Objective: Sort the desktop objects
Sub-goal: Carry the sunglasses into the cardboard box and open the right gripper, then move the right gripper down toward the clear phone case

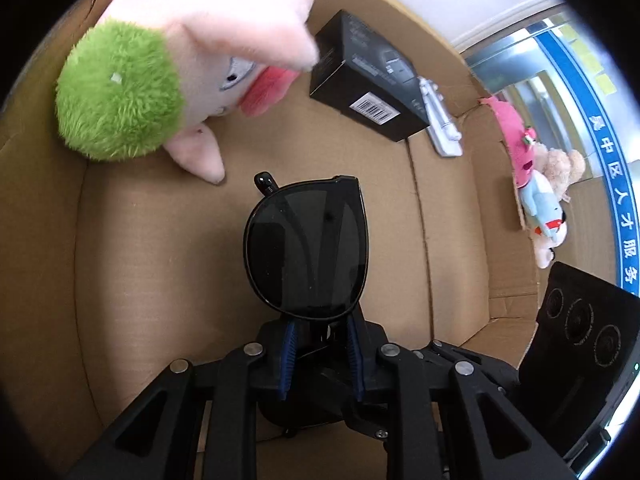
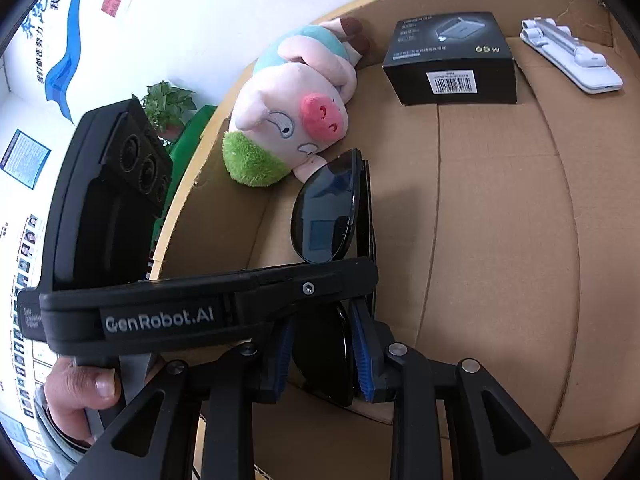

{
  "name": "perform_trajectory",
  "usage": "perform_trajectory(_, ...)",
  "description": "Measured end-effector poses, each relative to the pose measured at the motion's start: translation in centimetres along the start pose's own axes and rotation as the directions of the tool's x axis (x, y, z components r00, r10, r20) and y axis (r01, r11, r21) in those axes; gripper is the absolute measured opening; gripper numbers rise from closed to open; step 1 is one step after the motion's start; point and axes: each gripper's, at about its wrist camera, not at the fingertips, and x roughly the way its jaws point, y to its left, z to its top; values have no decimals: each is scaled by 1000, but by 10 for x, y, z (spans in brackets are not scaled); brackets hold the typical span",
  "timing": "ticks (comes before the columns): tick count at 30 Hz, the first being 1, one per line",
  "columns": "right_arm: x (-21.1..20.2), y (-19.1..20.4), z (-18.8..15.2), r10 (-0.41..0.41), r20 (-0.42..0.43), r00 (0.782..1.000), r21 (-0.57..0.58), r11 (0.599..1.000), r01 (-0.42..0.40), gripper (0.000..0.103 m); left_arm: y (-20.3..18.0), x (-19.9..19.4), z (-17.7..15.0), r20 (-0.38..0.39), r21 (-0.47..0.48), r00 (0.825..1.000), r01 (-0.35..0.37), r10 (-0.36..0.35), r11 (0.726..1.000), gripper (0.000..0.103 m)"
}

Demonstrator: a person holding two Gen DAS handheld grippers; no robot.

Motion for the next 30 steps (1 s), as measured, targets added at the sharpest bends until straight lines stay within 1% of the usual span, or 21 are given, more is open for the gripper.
perform_trajectory(3, 4, -2, 2, -15, -7, 1000, -1, 1000, 15, 28, -3, 1, 2, -5, -9, 1000, -12, 12, 1000, 31)
perform_trajectory(4, 3, -1, 2, -24, -4, 1000, -4, 1000, 23, 30, -3, 0, 2, -1, -4, 1000, -16, 16, 1000, 39)
perform_trajectory(5, 1, 0, 2, -30, 4, 1000, -7, 1000, 30, 39, -6, -1, 3, 8, 7, 999, -42, 42, 999, 50)
perform_trajectory(6, -1, 1, 2, -32, 12, 999, -10, 999, 32, 46, -9, -4, 2, 17, 17, 997, -74, 74, 997, 54)
perform_trajectory(7, -6, 3, 1, -50, 25, 998, -23, 998, 51, 62, -11, -7, 1, 31, 27, 994, -102, 101, 994, 56)
perform_trajectory(8, -14, 7, 0, -76, 54, 996, -50, 996, 79, 73, -16, -14, -1, 60, 42, 992, -111, 108, 993, 57)
perform_trajectory(10, -32, 15, -5, -99, 100, 990, -99, 989, 109, 75, -25, -31, -7, 128, 79, 984, -133, 122, 988, 57)
perform_trajectory(12, -51, 23, -8, -147, 166, 975, -145, 974, 172, 82, -41, -57, -20, 243, 129, 957, -193, 157, 973, 57)
perform_trajectory(13, -66, 29, -14, -180, 217, 959, -175, 960, 220, 88, -49, -70, -28, 299, 149, 940, -218, 166, 965, 59)
perform_trajectory(14, -76, 32, -18, -209, 255, 944, -190, 947, 260, 93, -59, -86, -41, 368, 172, 915, -242, 165, 955, 64)
perform_trajectory(16, -98, 37, -27, -254, 340, 905, -209, 918, 337, 99, -73, -108, -61, 466, 206, 873, -267, 146, 941, 71)
perform_trajectory(17, -112, 40, -34, -275, 386, 880, -211, 903, 375, 103, -82, -119, -74, 524, 220, 840, -292, 140, 931, 74)
perform_trajectory(19, -129, 42, -40, -304, 446, 842, -196, 885, 423, 102, -95, -133, -94, 598, 238, 790, -332, 131, 913, 78)
perform_trajectory(20, -140, 43, -46, -312, 468, 827, -188, 879, 438, 102, -105, -137, -102, 632, 244, 765, -350, 126, 904, 78)
perform_trajectory(21, -152, 42, -51, -317, 480, 818, -181, 877, 446, 102, -111, -140, -110, 659, 247, 743, -366, 122, 897, 78)
perform_trajectory(22, -157, 41, -54, -323, 491, 809, -173, 874, 454, 102, -116, -143, -118, 678, 247, 724, -382, 122, 890, 78)
perform_trajectory(23, -164, 42, -58, -325, 503, 801, -166, 873, 459, 102, -123, -144, -123, 691, 246, 712, -391, 123, 887, 78)
perform_trajectory(24, -172, 43, -64, -322, 508, 799, -169, 872, 459, 102, -126, -146, -127, 699, 246, 705, -394, 120, 886, 78)
perform_trajectory(25, -177, 44, -68, -324, 517, 793, -170, 869, 465, 102, -128, -147, -131, 704, 244, 700, -393, 117, 886, 78)
perform_trajectory(28, -195, 50, -82, -323, 531, 783, -183, 859, 478, 102, -135, -145, -134, 707, 233, 698, -381, 112, 895, 78)
perform_trajectory(30, -196, 51, -87, -322, 538, 779, -185, 857, 481, 102, -136, -145, -139, 705, 225, 699, -379, 118, 898, 78)
